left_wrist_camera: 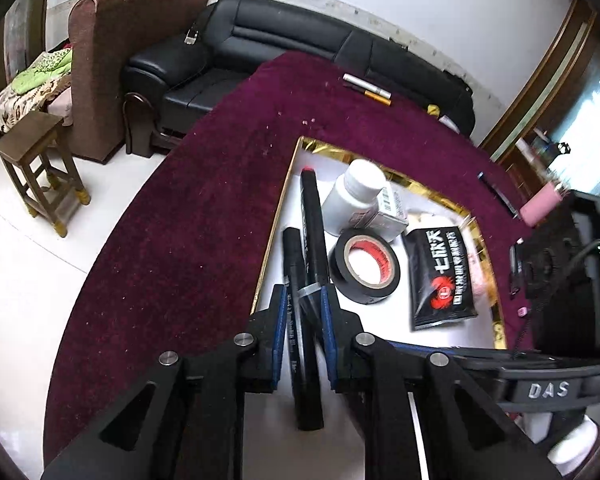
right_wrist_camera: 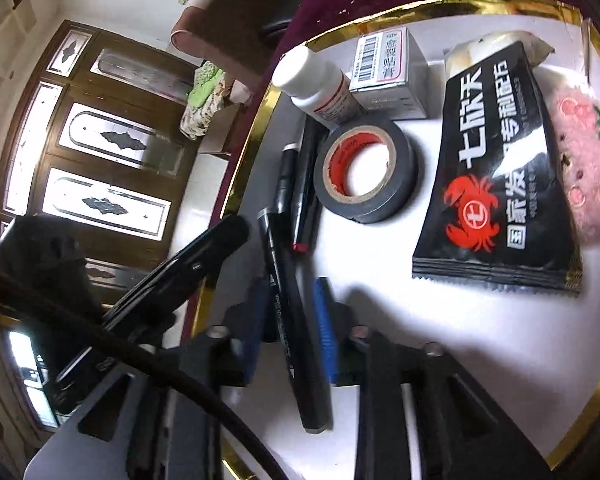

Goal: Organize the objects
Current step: 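Carry both black markers into the white box and open both tools, then grasp the small white bottle with the right tool while the left tool grasps a pink-ended black marker, then carry the bottle and marker into the white box and release both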

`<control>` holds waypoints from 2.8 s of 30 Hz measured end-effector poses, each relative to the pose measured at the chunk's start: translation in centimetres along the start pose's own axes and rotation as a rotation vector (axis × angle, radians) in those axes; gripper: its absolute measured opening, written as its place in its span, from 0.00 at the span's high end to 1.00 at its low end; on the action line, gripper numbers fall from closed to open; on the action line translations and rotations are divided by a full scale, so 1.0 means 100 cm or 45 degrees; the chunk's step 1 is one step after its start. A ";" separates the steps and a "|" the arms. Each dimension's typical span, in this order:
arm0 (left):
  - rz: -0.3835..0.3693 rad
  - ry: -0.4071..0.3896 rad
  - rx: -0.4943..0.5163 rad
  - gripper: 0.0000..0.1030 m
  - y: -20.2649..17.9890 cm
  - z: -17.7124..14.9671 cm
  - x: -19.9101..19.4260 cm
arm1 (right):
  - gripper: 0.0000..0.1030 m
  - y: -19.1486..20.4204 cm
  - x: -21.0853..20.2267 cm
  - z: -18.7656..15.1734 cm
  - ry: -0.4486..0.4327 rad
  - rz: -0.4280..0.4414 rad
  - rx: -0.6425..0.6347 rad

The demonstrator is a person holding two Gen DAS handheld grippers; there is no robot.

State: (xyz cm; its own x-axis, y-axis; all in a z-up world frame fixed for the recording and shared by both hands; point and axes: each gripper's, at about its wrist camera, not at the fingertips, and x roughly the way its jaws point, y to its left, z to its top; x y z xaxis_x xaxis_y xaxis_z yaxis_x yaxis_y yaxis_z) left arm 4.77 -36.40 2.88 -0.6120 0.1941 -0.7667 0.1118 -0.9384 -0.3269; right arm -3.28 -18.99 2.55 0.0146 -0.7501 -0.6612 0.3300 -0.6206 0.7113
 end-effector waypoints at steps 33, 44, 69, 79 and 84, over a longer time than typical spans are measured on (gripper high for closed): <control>-0.695 0.040 0.214 0.44 -0.211 -0.073 -0.033 | 0.08 -0.201 -0.339 -0.234 -0.772 -0.834 0.401; -0.593 0.068 0.509 0.44 -0.268 -0.083 -0.030 | 0.66 -0.208 -0.278 -0.203 -0.597 -1.097 0.219; -0.298 0.298 1.399 0.89 -0.431 -0.118 0.119 | 0.76 -0.235 -0.316 -0.215 -0.675 -0.759 0.164; -0.498 0.226 0.897 0.89 -0.358 -0.116 0.044 | 0.76 -0.219 -0.317 -0.218 -0.682 -0.713 0.141; -0.538 0.123 0.645 0.89 -0.297 -0.100 0.003 | 0.76 -0.194 -0.317 -0.212 -0.675 -0.563 0.098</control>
State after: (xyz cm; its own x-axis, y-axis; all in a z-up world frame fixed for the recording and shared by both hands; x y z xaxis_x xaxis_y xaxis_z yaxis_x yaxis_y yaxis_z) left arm 9.03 -5.62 6.83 -0.4467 0.5772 -0.6835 -0.5182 -0.7898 -0.3283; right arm 9.90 21.62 4.64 -0.5753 -0.4211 -0.7012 0.1305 -0.8936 0.4295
